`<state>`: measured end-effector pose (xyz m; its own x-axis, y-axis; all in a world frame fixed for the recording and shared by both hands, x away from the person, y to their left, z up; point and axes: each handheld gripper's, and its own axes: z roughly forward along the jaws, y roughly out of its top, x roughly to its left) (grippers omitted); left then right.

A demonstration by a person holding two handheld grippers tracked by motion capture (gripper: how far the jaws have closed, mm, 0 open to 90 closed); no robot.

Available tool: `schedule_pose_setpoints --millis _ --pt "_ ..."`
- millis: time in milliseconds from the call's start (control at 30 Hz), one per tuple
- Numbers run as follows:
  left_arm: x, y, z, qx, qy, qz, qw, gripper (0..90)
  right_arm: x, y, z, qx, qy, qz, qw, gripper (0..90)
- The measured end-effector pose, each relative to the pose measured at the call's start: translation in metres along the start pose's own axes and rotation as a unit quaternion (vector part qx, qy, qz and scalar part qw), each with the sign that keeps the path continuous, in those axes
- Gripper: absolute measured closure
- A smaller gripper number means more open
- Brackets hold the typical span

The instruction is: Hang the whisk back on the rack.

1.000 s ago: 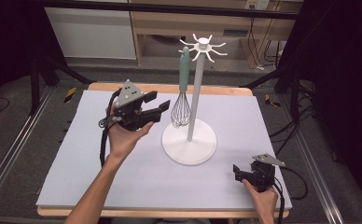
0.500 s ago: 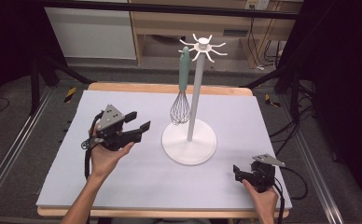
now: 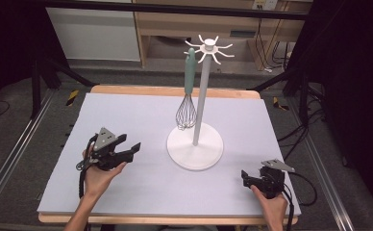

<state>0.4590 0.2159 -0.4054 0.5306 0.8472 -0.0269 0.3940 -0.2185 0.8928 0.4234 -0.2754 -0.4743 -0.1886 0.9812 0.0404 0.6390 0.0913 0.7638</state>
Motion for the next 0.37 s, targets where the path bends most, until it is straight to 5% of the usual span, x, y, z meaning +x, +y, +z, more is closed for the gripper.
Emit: schedule_pose_setpoints --millis 367 --pt "0.035 -0.042 -0.013 0.03 0.052 -0.038 0.9975 32.4 -0.003 -0.001 0.001 0.006 -0.007 0.003 1.0 8.4"
